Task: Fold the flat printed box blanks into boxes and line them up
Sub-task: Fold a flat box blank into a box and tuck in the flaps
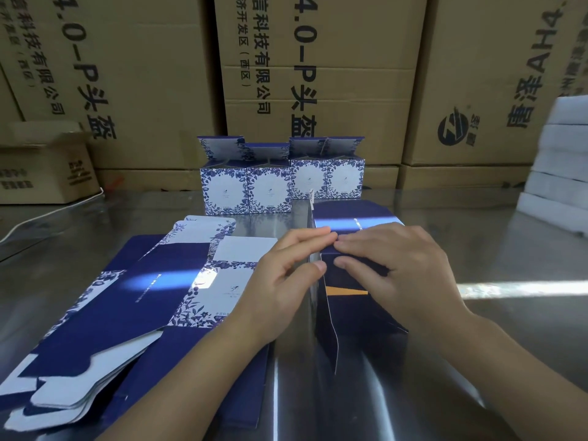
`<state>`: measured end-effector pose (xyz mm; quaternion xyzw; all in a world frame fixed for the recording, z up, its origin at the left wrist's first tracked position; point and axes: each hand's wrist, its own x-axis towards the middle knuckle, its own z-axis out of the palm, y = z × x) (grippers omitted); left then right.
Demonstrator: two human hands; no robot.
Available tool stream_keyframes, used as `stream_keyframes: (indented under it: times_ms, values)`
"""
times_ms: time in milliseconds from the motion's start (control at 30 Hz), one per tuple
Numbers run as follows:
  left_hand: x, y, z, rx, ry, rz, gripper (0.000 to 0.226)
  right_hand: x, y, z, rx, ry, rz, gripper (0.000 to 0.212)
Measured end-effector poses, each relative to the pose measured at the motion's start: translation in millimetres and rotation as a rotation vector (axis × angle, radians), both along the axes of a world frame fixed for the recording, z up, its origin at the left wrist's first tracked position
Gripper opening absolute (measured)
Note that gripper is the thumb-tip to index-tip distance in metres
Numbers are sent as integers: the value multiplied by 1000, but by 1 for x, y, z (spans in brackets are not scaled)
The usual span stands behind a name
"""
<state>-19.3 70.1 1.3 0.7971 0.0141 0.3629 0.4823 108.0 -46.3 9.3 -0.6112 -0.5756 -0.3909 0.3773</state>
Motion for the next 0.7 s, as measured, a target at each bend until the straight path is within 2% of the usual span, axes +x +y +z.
stream_keyframes:
  times_ms: [133,400,700]
  values:
    - [0,-1,0,-5,-2,-12,44,2,4,-1,34,-76,-27,10]
    - [0,0,0,12,1,-4,45,7,9,-2,79,-273,-57,15]
    - [0,2,0,31,6,8,43,8,6,-1,61,-234,-15,15]
